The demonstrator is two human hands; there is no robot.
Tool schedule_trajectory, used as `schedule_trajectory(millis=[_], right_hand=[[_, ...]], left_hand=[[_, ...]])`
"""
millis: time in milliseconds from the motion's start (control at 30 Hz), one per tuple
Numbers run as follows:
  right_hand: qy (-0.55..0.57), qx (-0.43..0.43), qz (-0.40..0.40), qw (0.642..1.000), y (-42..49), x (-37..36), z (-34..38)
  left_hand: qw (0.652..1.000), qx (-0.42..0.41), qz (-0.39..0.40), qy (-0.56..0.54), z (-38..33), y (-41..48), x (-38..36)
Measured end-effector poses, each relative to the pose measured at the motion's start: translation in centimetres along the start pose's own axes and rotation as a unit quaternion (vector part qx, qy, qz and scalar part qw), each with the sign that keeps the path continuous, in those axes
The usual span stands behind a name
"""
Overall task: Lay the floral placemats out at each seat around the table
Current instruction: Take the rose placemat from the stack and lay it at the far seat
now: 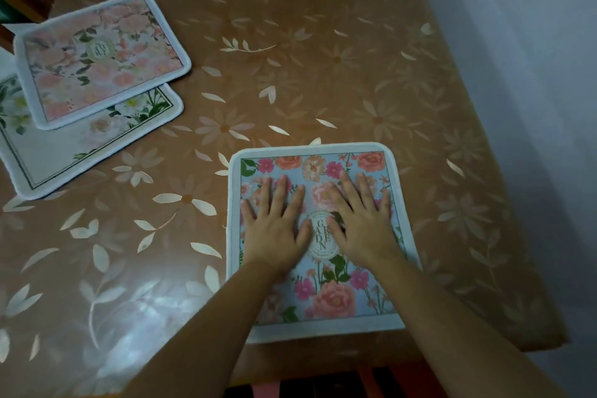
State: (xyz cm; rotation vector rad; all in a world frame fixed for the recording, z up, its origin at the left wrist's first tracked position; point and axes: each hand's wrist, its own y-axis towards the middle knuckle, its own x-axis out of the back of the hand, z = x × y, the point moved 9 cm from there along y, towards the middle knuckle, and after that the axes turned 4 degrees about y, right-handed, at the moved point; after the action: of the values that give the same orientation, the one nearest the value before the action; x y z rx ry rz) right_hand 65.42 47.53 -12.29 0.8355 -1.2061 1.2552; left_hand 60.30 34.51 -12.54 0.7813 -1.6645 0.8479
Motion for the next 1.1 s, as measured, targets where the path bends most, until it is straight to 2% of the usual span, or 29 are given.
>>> schedule_trajectory(millis=[233,500,800,1100], right_hand=[[-0.006,0.013,-0.016,1.000,4.1,0.8,-1.0],[0.014,-0.046,-0.039,0.998,6.0,1.9,-2.5],[0.008,-0.003,-0.032,0.999,0.0,1.3,-2.9],[-0.003,-0.024,-0.030,0.999,-6.8,0.5,-2.2]], left_hand=[[0.999,0.024,-0.012,-0.021,1.3,4.3,1.0],[1.000,0.009,-0.020,-0.023,2.0,6.5,1.8],[1.000,0.002,-0.027,-0.009,2.4,1.9,0.6],[1.000,-0.009,-0.015,-0.026,1.0,-3.8,-0.3]])
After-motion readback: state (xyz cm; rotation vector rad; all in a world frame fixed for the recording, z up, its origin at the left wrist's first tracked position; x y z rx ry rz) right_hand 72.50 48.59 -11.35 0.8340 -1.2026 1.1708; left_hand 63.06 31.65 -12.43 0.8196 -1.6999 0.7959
